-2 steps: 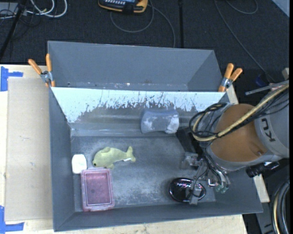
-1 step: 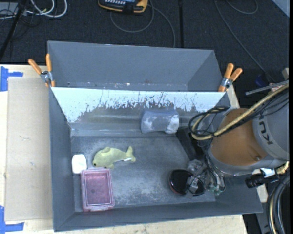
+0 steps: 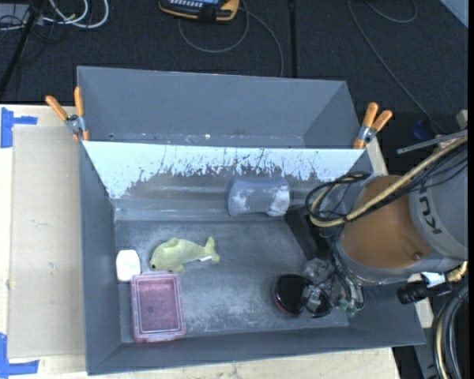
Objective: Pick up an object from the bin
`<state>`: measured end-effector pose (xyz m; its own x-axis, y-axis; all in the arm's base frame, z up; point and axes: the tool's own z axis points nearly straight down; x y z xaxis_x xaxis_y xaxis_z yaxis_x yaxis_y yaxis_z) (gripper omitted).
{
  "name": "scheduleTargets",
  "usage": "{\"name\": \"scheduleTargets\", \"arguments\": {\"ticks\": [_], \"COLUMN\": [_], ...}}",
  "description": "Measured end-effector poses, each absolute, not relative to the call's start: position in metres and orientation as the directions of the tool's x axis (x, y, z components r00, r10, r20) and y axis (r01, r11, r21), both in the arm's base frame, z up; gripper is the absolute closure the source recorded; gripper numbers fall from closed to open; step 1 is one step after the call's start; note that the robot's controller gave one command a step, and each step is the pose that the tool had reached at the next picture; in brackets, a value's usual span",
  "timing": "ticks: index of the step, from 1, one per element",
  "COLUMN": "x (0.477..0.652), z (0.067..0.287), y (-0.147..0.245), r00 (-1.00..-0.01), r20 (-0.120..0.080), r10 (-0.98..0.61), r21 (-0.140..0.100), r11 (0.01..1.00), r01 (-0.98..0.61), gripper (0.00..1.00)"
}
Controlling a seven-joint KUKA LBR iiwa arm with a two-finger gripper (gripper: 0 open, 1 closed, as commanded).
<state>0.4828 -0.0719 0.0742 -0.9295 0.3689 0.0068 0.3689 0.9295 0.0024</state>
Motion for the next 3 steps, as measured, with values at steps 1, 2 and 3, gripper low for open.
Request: {"name": "scheduleTargets", "arguments": {"ticks": [1, 2, 3], "x": [0.482, 0.479, 0.481], "z": [0.077, 0.095, 0.111], "y": [-0.072, -0.072, -0.072], "r00": [-0.930, -0.930, -0.930], "r20": [0.008, 0.015, 0.010], "r10": [0.368, 0.367, 0.368], "r21": [0.002, -0.001, 0.001], "r11": [0.930, 0.930, 0.930], "r01": [0.368, 0.367, 0.368], "gripper": [1.00, 1.00, 1.00]}}
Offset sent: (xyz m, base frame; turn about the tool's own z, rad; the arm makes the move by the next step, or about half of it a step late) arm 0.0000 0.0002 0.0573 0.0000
